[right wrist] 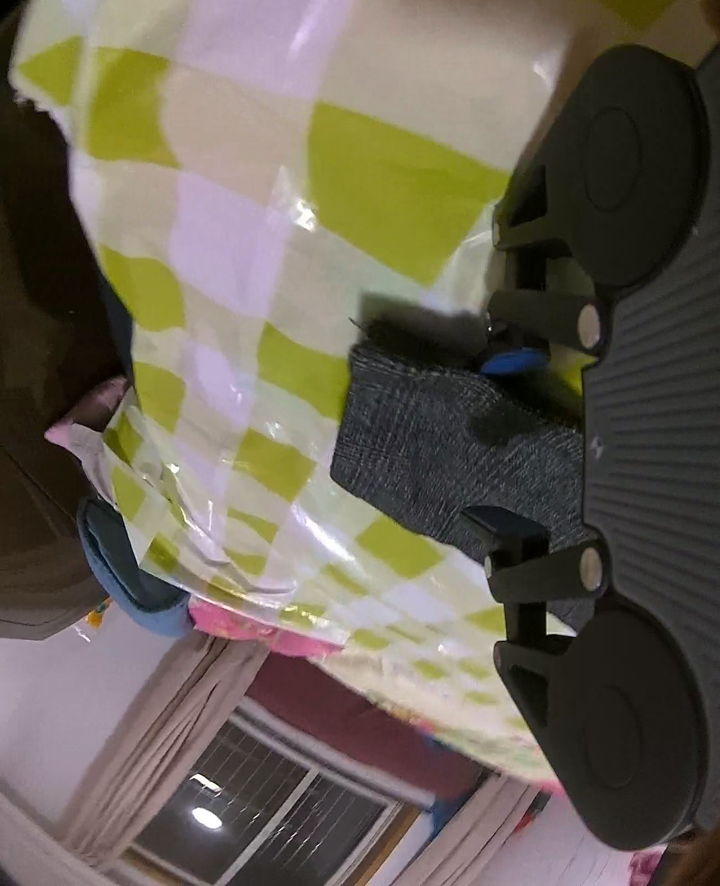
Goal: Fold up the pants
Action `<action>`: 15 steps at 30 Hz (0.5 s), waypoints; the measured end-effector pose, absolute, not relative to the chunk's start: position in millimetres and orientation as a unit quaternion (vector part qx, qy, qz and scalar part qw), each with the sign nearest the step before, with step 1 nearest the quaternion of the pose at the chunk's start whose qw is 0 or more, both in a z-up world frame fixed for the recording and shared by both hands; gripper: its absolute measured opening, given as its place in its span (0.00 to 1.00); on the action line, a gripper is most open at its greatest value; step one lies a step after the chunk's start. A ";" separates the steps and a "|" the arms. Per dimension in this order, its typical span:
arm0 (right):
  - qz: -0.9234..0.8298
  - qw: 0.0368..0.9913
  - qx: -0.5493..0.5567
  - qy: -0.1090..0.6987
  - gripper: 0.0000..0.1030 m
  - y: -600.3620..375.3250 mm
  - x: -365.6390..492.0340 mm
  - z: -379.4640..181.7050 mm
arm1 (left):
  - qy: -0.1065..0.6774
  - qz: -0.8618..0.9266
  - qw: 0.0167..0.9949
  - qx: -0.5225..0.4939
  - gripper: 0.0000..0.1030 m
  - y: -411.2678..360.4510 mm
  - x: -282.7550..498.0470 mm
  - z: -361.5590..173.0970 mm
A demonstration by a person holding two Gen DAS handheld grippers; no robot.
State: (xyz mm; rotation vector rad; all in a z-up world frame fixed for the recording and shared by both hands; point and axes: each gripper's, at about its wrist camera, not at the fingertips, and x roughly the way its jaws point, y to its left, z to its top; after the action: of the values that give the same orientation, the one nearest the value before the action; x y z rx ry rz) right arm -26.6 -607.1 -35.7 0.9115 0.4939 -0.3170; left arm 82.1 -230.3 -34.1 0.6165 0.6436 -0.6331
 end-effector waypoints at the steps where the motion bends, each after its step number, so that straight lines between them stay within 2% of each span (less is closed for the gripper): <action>1: -0.140 0.859 0.437 0.226 0.48 -607.4 -26.6 -35.4 | 0.307 -0.301 0.855 0.291 0.73 -230.6 82.4 -34.3; 6: -0.141 0.858 0.445 0.217 0.46 -607.8 -4.6 -53.3 | 0.308 -0.300 0.855 0.290 0.73 -234.2 82.1 -34.7; 7: -0.151 0.856 0.444 0.217 0.42 -604.4 -4.5 -49.7 | 0.309 -0.301 0.854 0.290 0.73 -233.7 82.0 -34.1; 8: -0.153 0.853 0.453 0.211 0.23 -600.1 -7.2 -42.6 | 0.308 -0.303 0.854 0.290 0.73 -232.2 80.9 -33.5; 9: -0.135 0.851 0.468 0.194 0.08 -597.0 -13.0 -37.3 | 0.306 -0.304 0.854 0.290 0.73 -230.4 79.8 -33.5; 12: -0.121 0.877 0.439 0.154 0.07 -582.3 -26.2 -19.3 | 0.307 -0.305 0.854 0.288 0.75 -227.8 81.3 -37.6; 15: -0.149 0.848 0.455 0.227 0.10 -592.0 -5.5 -44.7 | 0.316 -0.302 0.857 0.275 0.76 -229.0 86.8 -37.2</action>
State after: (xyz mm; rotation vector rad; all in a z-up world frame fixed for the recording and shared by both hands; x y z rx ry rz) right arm -5.5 -592.0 -44.7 0.9589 0.4779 -0.3149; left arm 86.8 -229.0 -37.2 0.5773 0.6637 -0.6346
